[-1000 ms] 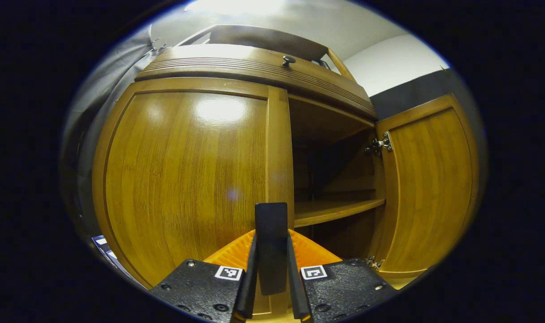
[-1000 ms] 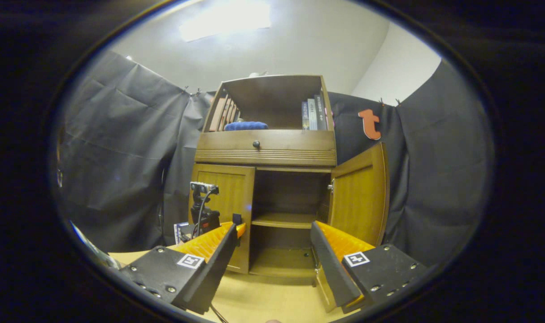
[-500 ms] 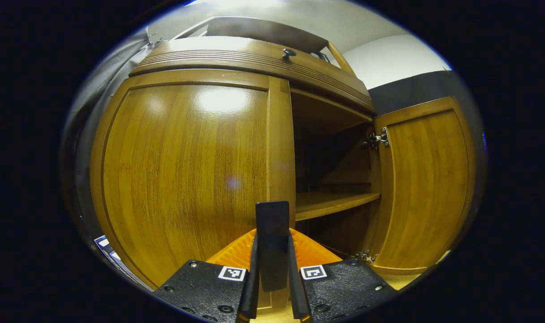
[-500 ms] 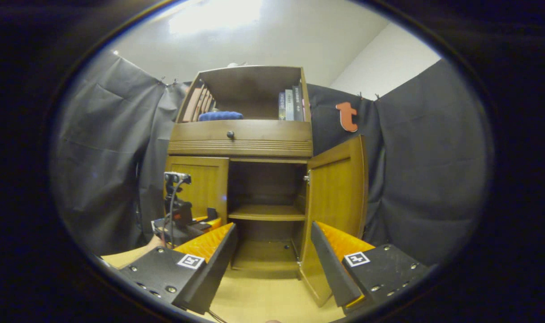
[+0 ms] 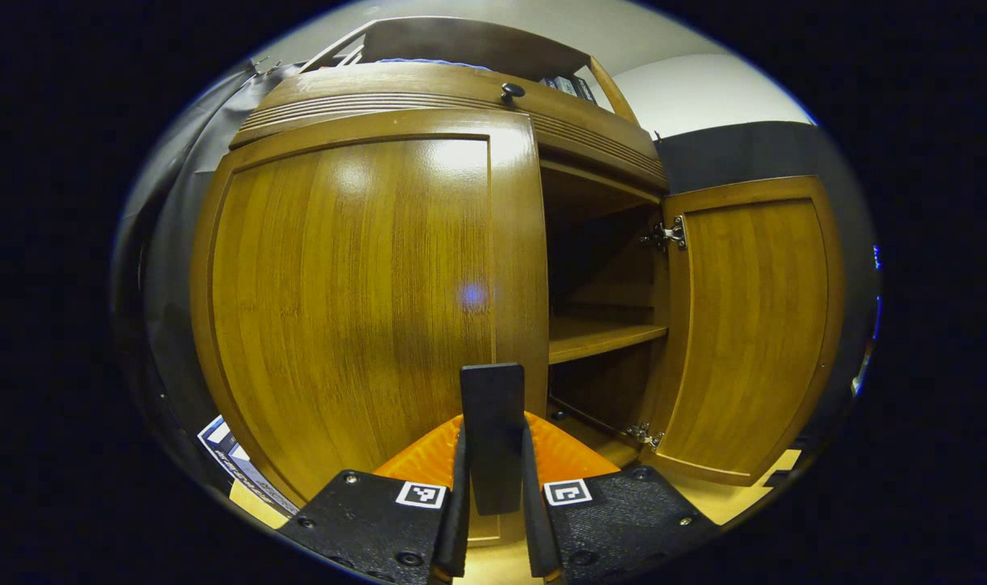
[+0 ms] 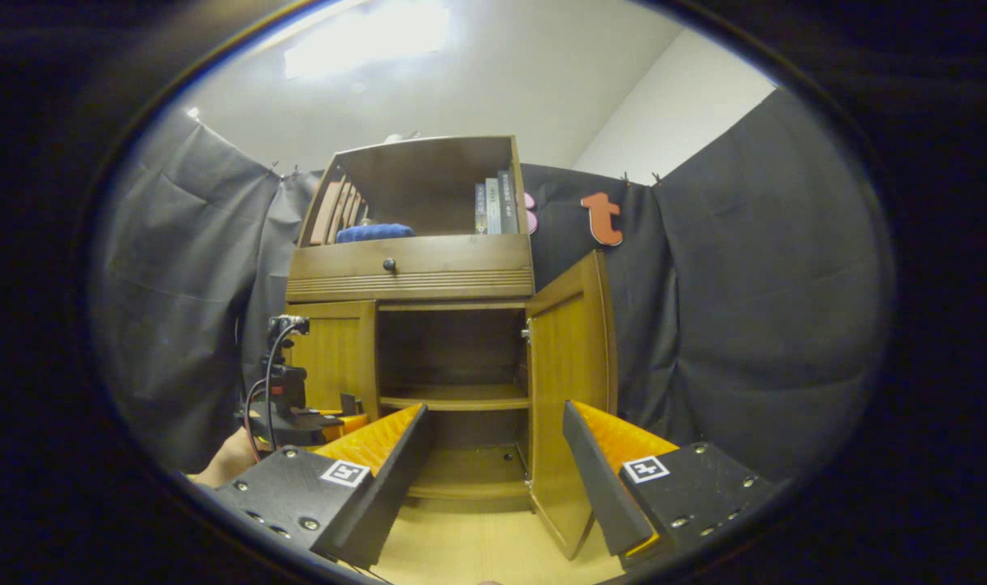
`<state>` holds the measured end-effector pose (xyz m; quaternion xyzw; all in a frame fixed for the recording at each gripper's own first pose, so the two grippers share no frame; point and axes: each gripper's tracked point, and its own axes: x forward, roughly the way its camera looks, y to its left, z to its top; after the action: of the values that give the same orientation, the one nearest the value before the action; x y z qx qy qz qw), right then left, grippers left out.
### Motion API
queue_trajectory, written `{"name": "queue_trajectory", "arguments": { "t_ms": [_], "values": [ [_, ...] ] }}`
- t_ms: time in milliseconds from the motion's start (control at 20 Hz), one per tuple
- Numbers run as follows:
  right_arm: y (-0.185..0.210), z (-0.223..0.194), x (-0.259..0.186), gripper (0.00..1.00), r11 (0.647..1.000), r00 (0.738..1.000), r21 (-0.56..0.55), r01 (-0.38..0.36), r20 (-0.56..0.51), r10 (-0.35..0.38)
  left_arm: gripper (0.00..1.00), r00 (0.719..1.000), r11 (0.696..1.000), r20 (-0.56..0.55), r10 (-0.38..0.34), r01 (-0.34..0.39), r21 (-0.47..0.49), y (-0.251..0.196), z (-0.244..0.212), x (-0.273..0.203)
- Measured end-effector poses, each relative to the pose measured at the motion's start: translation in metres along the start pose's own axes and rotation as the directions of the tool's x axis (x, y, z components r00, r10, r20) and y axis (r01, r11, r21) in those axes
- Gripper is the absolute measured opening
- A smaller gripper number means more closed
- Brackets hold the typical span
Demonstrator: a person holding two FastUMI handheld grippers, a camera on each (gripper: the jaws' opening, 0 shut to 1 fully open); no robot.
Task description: Open the right door of the double-door shoe cabinet with the right hand, and open the left door with the left hand.
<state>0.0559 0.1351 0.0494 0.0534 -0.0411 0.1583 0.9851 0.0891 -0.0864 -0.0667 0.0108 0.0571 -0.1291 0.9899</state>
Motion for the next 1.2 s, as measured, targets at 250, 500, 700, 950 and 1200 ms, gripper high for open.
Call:
{"name": "queue_trajectory", "arguments": {
  "t_ms": [250, 500, 700, 950, 1200],
  "values": [
    [-0.011, 0.008, -0.021, 0.98, 1.0, 1.0, 0.012, 0.025, 0.017, -0.025, 0.3, 1.0, 1.0, -0.006, 0.004, -0.004, 0.013, 0.001, -0.001, -0.023],
    [-0.014, 0.023, -0.038, 0.95, 0.999, 0.998, -0.032, 0.043, 0.047, -0.041, 0.29, 1.0, 1.0, 0.005, 0.015, -0.015, 0.026, 0.003, 0.0, -0.047],
    [-0.007, 0.029, -0.041, 0.95, 0.998, 0.998, -0.055, 0.035, 0.057, -0.031, 0.31, 1.0, 0.999, 0.017, 0.017, -0.018, 0.039, 0.006, 0.001, -0.066],
    [-0.002, 0.012, -0.035, 0.95, 1.0, 1.0, -0.027, 0.015, 0.019, -0.015, 0.31, 0.999, 0.998, 0.029, 0.02, -0.022, 0.055, 0.012, 0.001, -0.082],
    [0.001, 0.003, -0.027, 0.97, 1.0, 1.0, -0.019, 0.004, -0.027, -0.004, 0.3, 0.997, 0.997, 0.044, 0.058, -0.06, 0.057, 0.022, 0.002, -0.106]
  ]
}}
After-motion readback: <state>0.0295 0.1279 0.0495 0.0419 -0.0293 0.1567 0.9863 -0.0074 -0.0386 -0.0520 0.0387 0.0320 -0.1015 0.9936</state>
